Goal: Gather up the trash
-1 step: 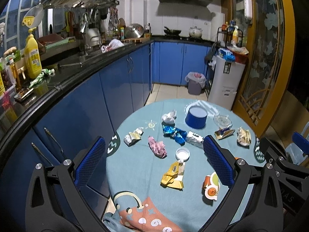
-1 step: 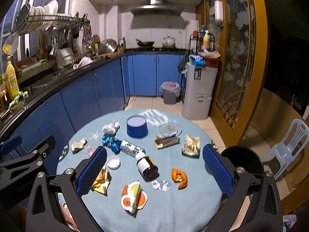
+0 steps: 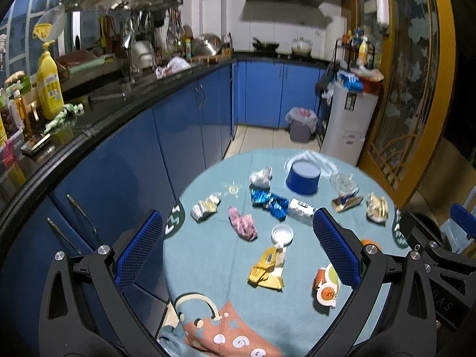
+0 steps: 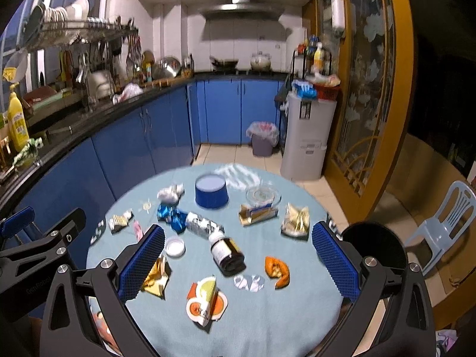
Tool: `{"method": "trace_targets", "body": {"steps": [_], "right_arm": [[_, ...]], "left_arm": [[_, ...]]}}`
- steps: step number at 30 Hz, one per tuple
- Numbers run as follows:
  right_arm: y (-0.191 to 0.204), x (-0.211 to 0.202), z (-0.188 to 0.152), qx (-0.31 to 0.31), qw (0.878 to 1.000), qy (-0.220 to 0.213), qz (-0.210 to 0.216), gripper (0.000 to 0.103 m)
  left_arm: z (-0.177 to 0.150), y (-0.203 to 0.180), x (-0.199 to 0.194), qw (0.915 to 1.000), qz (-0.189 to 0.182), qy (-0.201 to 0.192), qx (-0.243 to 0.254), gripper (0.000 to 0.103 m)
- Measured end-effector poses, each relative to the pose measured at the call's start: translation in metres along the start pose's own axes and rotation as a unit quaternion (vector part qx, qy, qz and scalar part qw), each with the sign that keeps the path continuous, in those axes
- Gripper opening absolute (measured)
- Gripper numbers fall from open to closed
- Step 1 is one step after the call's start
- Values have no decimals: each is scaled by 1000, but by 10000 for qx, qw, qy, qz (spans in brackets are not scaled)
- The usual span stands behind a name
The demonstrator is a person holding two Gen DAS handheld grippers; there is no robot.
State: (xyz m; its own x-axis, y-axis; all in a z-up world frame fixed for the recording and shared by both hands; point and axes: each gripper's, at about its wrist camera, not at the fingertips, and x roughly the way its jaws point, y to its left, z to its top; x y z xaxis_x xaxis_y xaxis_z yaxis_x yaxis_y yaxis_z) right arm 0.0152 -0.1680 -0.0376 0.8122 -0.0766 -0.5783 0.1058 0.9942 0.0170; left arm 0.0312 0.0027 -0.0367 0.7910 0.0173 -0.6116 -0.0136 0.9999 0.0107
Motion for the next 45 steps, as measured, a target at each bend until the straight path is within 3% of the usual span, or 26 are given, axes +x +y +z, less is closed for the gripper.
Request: {"method": "trace_targets", "body": {"steps": [6, 16, 26, 30, 36, 38, 40, 45], "right_arm": [[-4, 34, -10, 79, 9966, 814, 6, 97], [-2, 87, -44, 212, 9780, 2073, 140, 97], [7, 128, -68, 204, 9523, 3039, 209, 97], [10, 139, -73, 172, 9456, 3241, 234, 97], [16, 148, -75, 120, 9415, 3358, 274, 96], [18, 149, -75, 95, 9418, 3348, 275, 92], [21, 149, -75, 46, 9413, 3362, 316, 77], [23, 150, -77, 45, 9394, 3398, 447, 57]], "left_arm": [[-13, -4, 48, 9955, -8, 929, 180, 100], [-44, -9, 110, 9764, -349, 2088, 428, 99], [-62, -15, 162, 9560, -394, 2843, 598, 98], [-64, -15, 178, 9510, -353, 3007, 632, 98], [-65, -11, 190, 9475, -434, 3119, 555, 88], [-64, -10, 190, 9472, -468, 3128, 533, 87], [-62, -9, 189, 9471, -506, 3124, 530, 82], [-60, -3, 184, 9488, -538, 3082, 432, 65]]}}
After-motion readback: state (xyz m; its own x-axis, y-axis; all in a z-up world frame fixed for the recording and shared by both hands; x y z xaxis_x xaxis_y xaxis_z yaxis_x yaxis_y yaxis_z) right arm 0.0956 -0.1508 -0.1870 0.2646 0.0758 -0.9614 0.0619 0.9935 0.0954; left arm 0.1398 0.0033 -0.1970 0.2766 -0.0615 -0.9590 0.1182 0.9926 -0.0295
